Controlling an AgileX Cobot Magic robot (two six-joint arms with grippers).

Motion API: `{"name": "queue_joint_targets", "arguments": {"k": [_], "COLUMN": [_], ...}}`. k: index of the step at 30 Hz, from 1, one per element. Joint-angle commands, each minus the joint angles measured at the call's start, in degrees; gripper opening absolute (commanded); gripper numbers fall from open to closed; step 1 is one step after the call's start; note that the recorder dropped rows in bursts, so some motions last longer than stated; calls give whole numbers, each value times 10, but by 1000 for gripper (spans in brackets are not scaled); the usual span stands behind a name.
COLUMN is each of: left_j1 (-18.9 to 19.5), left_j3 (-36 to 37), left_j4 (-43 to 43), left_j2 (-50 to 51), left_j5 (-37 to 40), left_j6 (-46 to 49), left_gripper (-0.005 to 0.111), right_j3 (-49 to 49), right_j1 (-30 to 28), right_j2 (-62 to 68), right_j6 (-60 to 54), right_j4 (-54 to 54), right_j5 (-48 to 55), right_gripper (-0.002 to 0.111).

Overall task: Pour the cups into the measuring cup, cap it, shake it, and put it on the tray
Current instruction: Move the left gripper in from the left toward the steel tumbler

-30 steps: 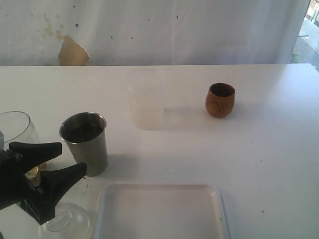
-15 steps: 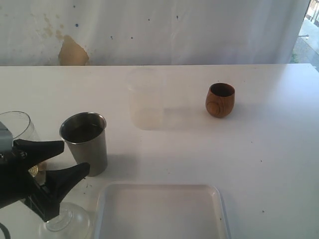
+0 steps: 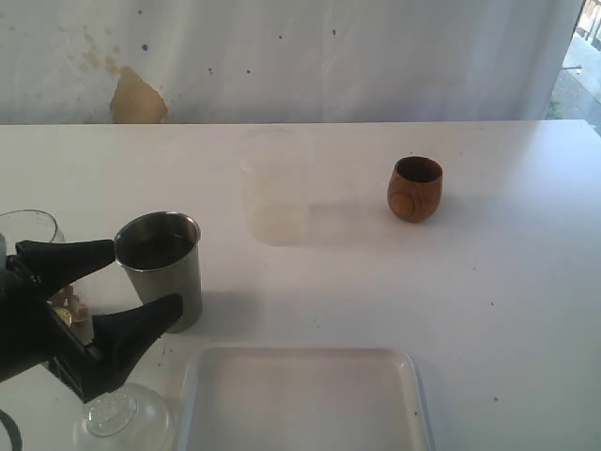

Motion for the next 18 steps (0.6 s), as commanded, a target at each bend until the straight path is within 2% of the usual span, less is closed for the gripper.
{"name": "queue_joint_targets", "arguments": {"k": [1,2,4,9,18], "left_j1": [-3,-3,-3,-3,-3], "left_j3": [-4,-4,-4,-4,-5], "left_j4": [-28,-47,-51,-59,-126], "left_j2": [-1,-1,-1,18,100], "left_j5": [59,109,150,58,41], "left_j6": [-3,9,31,38,109], "left_gripper": [105,105,105,105,105], "right_j3": [3,3,3,3,3], "right_j1": [-3,-3,-3,-3,-3], "right_j2": [-3,-3,-3,-3,-3], "right_j6": [2,2,2,-6,-3], "right_j4": [-4,-4,-4,-4,-4], "right_j5": [1,1,1,1,1], "right_gripper": [0,0,0,0,0]}}
